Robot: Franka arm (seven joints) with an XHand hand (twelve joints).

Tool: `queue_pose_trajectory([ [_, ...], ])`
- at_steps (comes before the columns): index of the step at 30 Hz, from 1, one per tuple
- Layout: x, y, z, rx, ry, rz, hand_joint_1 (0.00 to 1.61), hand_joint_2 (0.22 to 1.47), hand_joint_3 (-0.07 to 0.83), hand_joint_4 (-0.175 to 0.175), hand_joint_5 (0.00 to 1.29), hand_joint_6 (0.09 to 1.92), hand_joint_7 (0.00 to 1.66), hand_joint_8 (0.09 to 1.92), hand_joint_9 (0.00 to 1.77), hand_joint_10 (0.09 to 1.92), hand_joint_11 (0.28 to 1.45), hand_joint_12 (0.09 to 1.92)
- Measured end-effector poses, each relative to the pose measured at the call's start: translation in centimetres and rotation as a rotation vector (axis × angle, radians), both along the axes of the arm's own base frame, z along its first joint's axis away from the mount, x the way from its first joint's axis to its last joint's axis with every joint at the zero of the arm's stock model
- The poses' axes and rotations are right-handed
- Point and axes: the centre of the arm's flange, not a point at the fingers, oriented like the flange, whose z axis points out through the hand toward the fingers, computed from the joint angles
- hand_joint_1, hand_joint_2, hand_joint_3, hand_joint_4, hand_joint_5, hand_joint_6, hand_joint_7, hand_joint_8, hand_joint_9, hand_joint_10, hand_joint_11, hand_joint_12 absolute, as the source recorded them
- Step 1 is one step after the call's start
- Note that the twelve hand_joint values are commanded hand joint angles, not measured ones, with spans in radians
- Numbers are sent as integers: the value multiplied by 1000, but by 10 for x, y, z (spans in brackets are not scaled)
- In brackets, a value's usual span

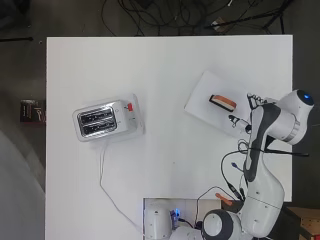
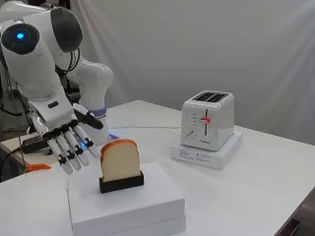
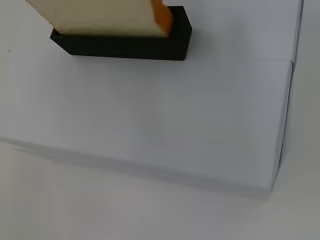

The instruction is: Teleoperate dual arm-hand system to toast a bread

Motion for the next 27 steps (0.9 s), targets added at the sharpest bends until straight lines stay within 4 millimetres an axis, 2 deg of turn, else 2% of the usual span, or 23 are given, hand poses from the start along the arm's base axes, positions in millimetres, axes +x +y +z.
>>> queue_pose_trajectory([
  [3, 6, -4, -17, -7, 43, 14, 392, 870, 7, 31, 108, 87, 222, 87, 346, 87, 393, 87],
  [7, 35, 17, -36, -27, 65, 74, 433, 881, 7, 47, 154, 87, 228, 87, 349, 87, 397, 87],
  [9, 34, 17, -48, -26, 68, 79, 457, 892, 6, 62, 177, 87, 235, 87, 352, 87, 407, 87],
  [12, 28, 18, -60, -5, 53, 98, 505, 978, 5, 85, 406, 87, 461, 87, 543, 87, 468, 87],
  [15, 31, 31, -65, 6, 15, 157, 532, 995, 2, 80, 447, 87, 501, 87, 586, 87, 472, 87],
  [21, 35, 35, -63, 25, -10, 167, 553, 980, -5, 84, 418, 87, 464, 87, 546, 87, 445, 87],
  [24, 37, 38, -61, 23, 11, 175, 557, 947, -13, 85, 226, 87, 268, 87, 385, 87, 416, 87],
  [27, 30, 35, -55, 35, 14, 153, 542, 924, -17, 89, 154, 87, 200, 87, 318, 87, 404, 87],
])
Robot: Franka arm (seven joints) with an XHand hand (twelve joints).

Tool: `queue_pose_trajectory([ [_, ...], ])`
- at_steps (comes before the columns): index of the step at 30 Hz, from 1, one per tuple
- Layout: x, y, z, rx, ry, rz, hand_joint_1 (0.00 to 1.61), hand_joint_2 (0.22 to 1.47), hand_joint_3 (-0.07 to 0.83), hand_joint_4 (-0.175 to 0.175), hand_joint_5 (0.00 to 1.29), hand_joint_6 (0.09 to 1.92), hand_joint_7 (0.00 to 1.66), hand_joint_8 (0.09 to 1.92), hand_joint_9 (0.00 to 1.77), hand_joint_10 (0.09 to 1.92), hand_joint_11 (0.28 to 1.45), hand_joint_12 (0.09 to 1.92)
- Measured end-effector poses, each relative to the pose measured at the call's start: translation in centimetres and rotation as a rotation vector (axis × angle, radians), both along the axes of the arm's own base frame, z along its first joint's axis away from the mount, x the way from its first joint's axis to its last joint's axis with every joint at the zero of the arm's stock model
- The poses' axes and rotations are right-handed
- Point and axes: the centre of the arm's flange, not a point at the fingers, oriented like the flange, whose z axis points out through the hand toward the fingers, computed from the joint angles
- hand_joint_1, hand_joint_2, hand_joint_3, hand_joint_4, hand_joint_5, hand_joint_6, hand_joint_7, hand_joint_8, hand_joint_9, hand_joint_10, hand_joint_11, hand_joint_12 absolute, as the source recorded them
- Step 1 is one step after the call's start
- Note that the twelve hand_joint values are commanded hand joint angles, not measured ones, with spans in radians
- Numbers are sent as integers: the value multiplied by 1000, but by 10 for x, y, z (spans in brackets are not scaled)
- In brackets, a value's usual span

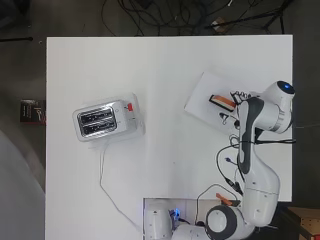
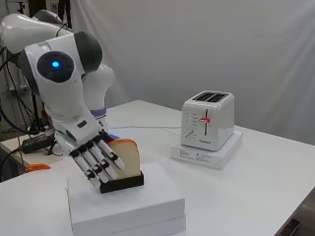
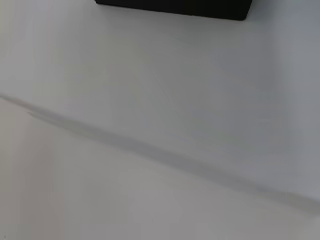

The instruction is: Teleoperate dual arm-hand system to toast a bread

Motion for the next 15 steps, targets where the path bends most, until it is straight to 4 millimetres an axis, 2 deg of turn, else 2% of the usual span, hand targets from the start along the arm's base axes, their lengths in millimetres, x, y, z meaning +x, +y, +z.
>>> queue_pose_trajectory([
  [2, -5, 0, 8, 7, -7, -10, 527, 923, -11, 96, 206, 87, 232, 87, 335, 87, 403, 87],
  [6, -8, 13, 23, 5, -35, 21, 548, 946, 0, 97, 409, 87, 454, 87, 523, 87, 437, 87],
  [7, -8, 16, 27, 4, -46, 39, 846, 1002, 1, -1, 616, 443, 655, 327, 706, 293, 536, 87],
  [8, -8, 18, 30, 6, -59, 59, 1042, 1046, 12, -74, 738, 725, 856, 607, 964, 479, 645, 351],
  [9, -8, 18, 30, 13, -69, 68, 1146, 1093, 7, -122, 772, 908, 960, 822, 1144, 601, 702, 736],
  [10, -10, 17, 29, 16, -77, 65, 1197, 1126, 4, -149, 770, 1018, 1005, 959, 1229, 670, 699, 984],
  [11, -12, 16, 29, 16, -86, 56, 1219, 1148, 3, -163, 757, 1084, 1018, 1046, 1260, 712, 678, 1107],
  [13, -17, 13, 31, 10, -91, 36, 1231, 1172, 1, -173, 733, 1145, 1014, 1130, 1252, 761, 642, 1161],
  [15, -16, 14, 33, -5, -87, 16, 1231, 1181, 0, -175, 720, 1169, 1007, 1157, 1217, 778, 618, 1098],
])
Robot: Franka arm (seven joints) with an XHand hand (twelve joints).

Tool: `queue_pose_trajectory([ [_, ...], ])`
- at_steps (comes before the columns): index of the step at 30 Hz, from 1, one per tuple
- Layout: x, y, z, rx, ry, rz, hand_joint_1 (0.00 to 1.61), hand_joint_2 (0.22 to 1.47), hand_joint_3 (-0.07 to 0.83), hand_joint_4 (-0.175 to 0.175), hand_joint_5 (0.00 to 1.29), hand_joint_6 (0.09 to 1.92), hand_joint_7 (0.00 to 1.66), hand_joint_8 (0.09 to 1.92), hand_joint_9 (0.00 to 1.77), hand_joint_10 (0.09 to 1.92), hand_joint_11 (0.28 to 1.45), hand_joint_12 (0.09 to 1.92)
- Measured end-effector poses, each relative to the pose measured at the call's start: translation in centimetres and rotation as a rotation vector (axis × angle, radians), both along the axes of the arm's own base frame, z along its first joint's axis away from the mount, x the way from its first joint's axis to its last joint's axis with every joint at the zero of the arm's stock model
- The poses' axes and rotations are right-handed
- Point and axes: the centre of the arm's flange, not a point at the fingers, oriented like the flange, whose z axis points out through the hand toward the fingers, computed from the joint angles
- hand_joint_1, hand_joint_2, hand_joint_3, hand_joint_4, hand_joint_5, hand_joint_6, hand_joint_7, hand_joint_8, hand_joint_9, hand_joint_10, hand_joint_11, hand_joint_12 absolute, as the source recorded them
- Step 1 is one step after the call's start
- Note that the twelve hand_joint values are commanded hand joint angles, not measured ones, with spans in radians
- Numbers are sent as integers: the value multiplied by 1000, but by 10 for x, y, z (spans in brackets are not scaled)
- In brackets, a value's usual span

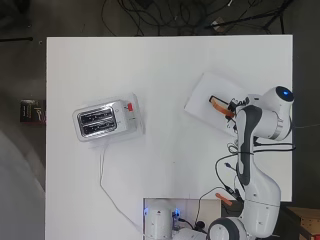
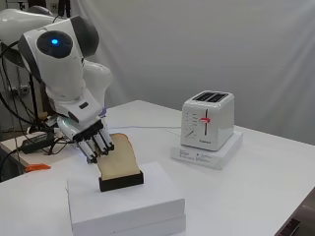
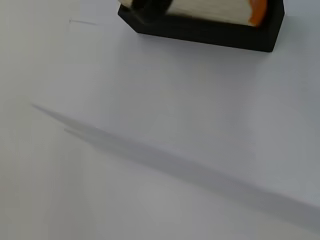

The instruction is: Teleoperate dual arm-hand system to toast a bread

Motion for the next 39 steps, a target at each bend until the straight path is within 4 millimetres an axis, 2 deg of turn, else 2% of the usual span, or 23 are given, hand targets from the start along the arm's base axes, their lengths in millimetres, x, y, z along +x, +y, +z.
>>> queue_pose_trajectory([
  [2, 4, 7, 2, -6, -14, 10, 1230, 1184, 0, -175, 714, 1179, 1005, 1159, 1198, 781, 611, 1060],
  [4, 4, 12, 13, -6, -47, 18, 1228, 1187, 0, -175, 709, 1189, 999, 1166, 1185, 787, 607, 1040],
  [6, 0, 17, 38, 9, -95, 20, 1225, 1193, 1, -175, 703, 1204, 983, 1194, 1162, 855, 613, 1054],
  [9, -4, 27, 89, 55, -148, 34, 1220, 1202, 0, -175, 694, 1207, 959, 1245, 1128, 981, 635, 1170],
  [11, 3, 39, 112, 93, -161, 69, 1221, 1201, -1, -175, 702, 1189, 959, 1248, 1122, 994, 632, 1116],
  [13, 20, 65, 125, 142, -164, 144, 1227, 1189, -1, -175, 732, 1139, 972, 1230, 1131, 959, 634, 1049],
  [17, 56, 147, 140, 225, -151, 332, 1230, 1183, 0, -175, 748, 1113, 980, 1218, 1141, 933, 636, 1014],
  [19, 62, 170, 146, 258, -146, 388, 1234, 1165, 0, -168, 764, 1132, 1029, 1101, 1162, 815, 627, 937],
  [22, 64, 173, 148, 246, -144, 384, 1235, 1165, 1, -174, 732, 1204, 1050, 1029, 1229, 485, 643, 706],
  [24, 68, 191, 149, 214, -146, 399, 1236, 1159, 1, -168, 741, 1206, 1065, 991, 1293, 334, 663, 663],
  [25, 71, 206, 148, 212, -136, 422, 1280, 1157, 0, -170, 723, 1242, 1012, 989, 1196, 597, 653, 570],
  [26, 76, 227, 147, 213, -124, 455, 1242, 1182, 0, -115, 715, 1333, 949, 1027, 1095, 556, 635, 412],
  [27, 82, 254, 147, 209, -115, 495, 1206, 1199, 0, -72, 713, 1395, 915, 1048, 1066, 399, 639, 262],
  [28, 89, 285, 146, 201, -111, 540, 1191, 1203, 2, -60, 702, 1414, 925, 1045, 1109, 264, 663, 156],
  [30, 102, 360, 145, 196, -107, 644, 1188, 1191, 1, -55, 714, 1376, 975, 1000, 1220, 119, 728, 87],
  [33, 102, 471, 142, 194, -91, 798, 1213, 1158, -1, -86, 770, 1222, 1052, 958, 1364, 108, 844, 87],
  [35, 96, 524, 140, 197, -85, 861, 1220, 1147, -1, -91, 791, 1177, 1071, 944, 1391, 113, 869, 89],
  [36, 93, 542, 138, 196, -78, 877, 1222, 1145, -1, -97, 793, 1169, 1077, 939, 1396, 115, 873, 93],
  [37, 92, 550, 135, 192, -71, 879, 1226, 1146, 0, -113, 784, 1174, 1080, 939, 1395, 114, 872, 97],
  [38, 91, 553, 132, 184, -68, 868, 1225, 1150, 0, -116, 772, 1197, 1077, 938, 1388, 109, 866, 100],
  [39, 91, 552, 131, 175, -69, 853, 1219, 1155, 1, -103, 762, 1231, 1067, 933, 1375, 100, 857, 101],
])
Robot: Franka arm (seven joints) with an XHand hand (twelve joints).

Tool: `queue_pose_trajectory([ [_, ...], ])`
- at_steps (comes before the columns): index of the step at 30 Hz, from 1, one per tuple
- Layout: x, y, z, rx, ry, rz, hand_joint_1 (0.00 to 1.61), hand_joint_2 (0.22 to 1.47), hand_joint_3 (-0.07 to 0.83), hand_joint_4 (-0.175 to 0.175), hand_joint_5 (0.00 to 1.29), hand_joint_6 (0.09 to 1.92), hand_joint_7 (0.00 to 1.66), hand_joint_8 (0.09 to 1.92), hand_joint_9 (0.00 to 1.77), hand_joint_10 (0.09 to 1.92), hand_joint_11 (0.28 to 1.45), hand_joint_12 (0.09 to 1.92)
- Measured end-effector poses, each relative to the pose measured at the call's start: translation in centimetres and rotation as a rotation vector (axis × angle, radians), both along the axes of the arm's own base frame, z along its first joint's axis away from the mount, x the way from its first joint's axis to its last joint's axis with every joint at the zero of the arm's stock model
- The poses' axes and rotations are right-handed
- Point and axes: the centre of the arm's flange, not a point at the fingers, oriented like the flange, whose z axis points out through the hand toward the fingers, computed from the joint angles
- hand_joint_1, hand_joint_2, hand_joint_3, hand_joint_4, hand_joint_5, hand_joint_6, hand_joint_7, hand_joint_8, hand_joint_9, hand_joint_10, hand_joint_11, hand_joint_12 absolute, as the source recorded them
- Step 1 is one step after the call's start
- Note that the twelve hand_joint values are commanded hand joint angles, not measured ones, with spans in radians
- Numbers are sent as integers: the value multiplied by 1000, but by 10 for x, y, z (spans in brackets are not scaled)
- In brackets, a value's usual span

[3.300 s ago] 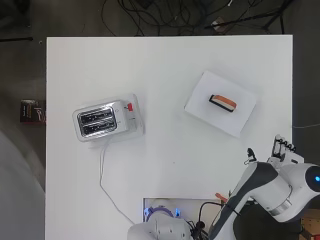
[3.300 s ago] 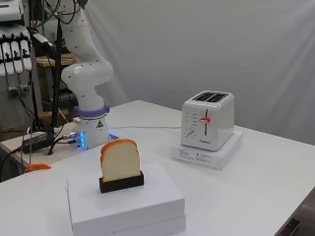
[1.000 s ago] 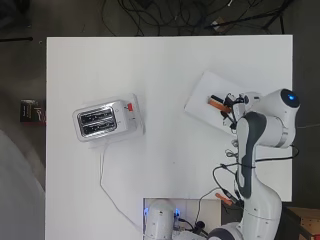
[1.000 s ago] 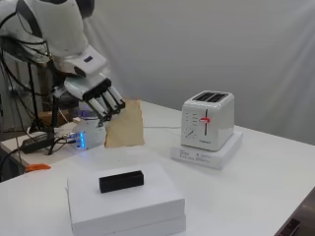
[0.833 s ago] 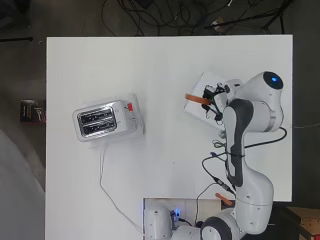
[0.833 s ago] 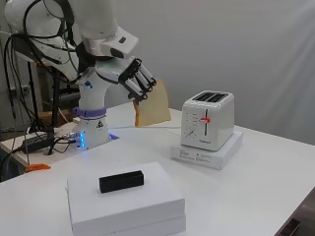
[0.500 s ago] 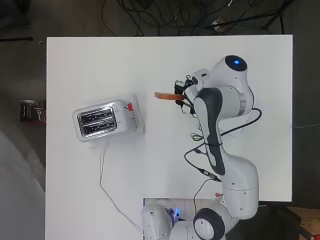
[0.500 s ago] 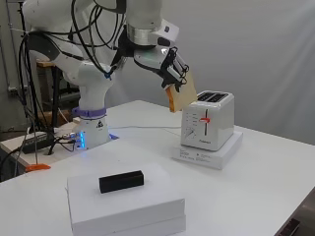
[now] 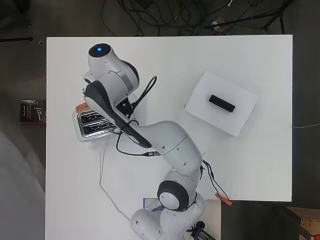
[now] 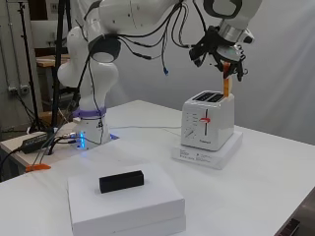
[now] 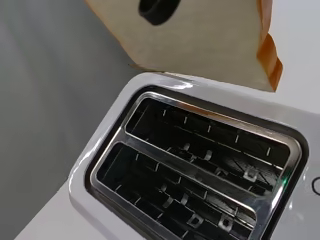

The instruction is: Teleoperate dual arm-hand system to toast a bread

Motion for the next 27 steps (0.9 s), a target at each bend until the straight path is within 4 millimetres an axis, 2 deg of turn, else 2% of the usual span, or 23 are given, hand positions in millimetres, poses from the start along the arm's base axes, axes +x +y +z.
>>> queue_pose_trajectory([
  [1, -1, -5, -1, -4, -8, -26, 1213, 1159, 1, -89, 757, 1256, 1059, 930, 1371, 96, 863, 108],
  [3, -5, -24, -3, -14, -24, -86, 1208, 1164, 5, -81, 745, 1283, 1043, 951, 1367, 138, 810, 329],
  [6, -12, -65, -6, -38, -40, -197, 1212, 1166, 3, -97, 742, 1259, 1039, 987, 1338, 296, 668, 784],
  [8, -19, -81, -8, -51, -50, -246, 1218, 1164, 4, -114, 745, 1233, 1041, 1007, 1308, 409, 633, 912],
  [10, -29, -82, -9, -58, -59, -251, 1225, 1163, -1, -131, 752, 1208, 1050, 1008, 1267, 537, 620, 968],
  [14, -44, -73, 3, -57, -87, -235, 1233, 1161, -2, -156, 749, 1195, 1056, 1013, 1246, 597, 617, 987],
  [18, -55, -60, 1, -67, -103, -210, 1235, 1161, 1, -162, 754, 1175, 1047, 1044, 1214, 701, 611, 1103],
  [19, -54, -58, -1, -62, -89, -216, 1229, 1164, 1, -145, 753, 1185, 1038, 1051, 1200, 719, 607, 1107],
  [22, -45, -49, -11, -35, -53, -215, 1210, 1172, 0, -93, 742, 1246, 1021, 1031, 1185, 616, 610, 909],
  [24, -43, -38, -20, -15, -28, -205, 1313, 1135, 0, -124, 746, 1199, 1007, 931, 1140, 884, 624, 788],
  [27, -46, -27, -23, -9, -31, -157, 1362, 1119, 1, -141, 737, 1201, 992, 897, 1122, 1000, 629, 728],
])
